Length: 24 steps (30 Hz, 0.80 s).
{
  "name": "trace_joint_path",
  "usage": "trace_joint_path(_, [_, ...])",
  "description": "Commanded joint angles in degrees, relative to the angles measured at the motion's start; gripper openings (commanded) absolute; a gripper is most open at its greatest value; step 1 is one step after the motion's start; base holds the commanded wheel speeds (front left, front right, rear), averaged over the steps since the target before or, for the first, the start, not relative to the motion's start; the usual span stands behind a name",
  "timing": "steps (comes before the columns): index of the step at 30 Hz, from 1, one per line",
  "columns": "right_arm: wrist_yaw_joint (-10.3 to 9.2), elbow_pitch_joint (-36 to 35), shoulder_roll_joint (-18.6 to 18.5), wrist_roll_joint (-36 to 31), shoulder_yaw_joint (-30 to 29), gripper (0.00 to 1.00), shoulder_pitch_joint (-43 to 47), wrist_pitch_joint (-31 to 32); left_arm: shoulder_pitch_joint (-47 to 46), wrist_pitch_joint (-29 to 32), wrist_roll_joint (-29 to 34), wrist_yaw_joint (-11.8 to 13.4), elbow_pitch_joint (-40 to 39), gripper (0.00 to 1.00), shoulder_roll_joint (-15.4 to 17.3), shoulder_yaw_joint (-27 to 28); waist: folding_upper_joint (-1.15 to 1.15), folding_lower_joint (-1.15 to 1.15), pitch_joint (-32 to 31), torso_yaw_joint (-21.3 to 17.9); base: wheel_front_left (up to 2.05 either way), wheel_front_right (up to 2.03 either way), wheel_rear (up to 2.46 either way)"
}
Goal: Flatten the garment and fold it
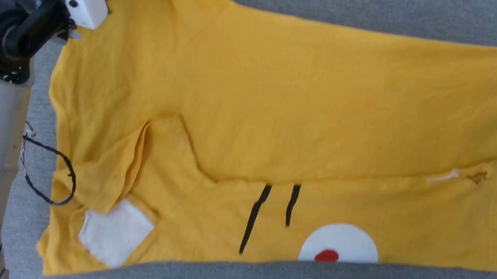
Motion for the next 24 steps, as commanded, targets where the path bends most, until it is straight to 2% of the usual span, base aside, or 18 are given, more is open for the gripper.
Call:
trace_joint_path(1, [-0.06, -0.12, -0.37, -0.34, -0.60, 0.00, 0.47, -0.95, -0.04, -1.63, -0.20, -0.63, -0.11, 0.00, 0.32, 0.44, 0.00, 0.00, -1.57, 0.45, 0.00, 0.00, 0.00])
trace_joint_path(8, [-0.06, -0.84, -0.60, 0.39, -1.38, 0.00, 3.38, -4.16, 4.04, -8.47, -1.24, -2.43, -2.89, 0.00, 1.29, 0.34, 0.00, 0.00, -5.22, 1.34, 0.00, 0.00, 0.00])
trace_joint_path(15, [-0.06, -4.26, -0.17, 2.63, -2.42, 0.00, 10.17, -5.39, 14.33, -12.98, -3.24, -3.03, -10.80, 0.00, 2.49, 0.69, 0.00, 0.00, -8.46, 2.36, 0.00, 0.00, 0.00])
trace_joint_path(18, [-0.06, -6.65, 0.39, 3.83, -3.34, 0.00, 14.16, -5.38, 20.22, -13.60, -4.35, -3.04, -15.29, 0.00, 2.90, 1.51, 0.00, 0.00, -9.61, 2.85, 0.00, 0.00, 0.00])
trace_joint_path(24, [-0.06, -11.50, 2.33, 6.13, -5.77, 0.00, 22.35, -4.50, 33.37, -12.04, -6.77, -1.33, -23.76, 0.00, 3.51, 3.81, 0.00, 0.00, -11.11, 3.64, 0.00, 0.00, 0.00])
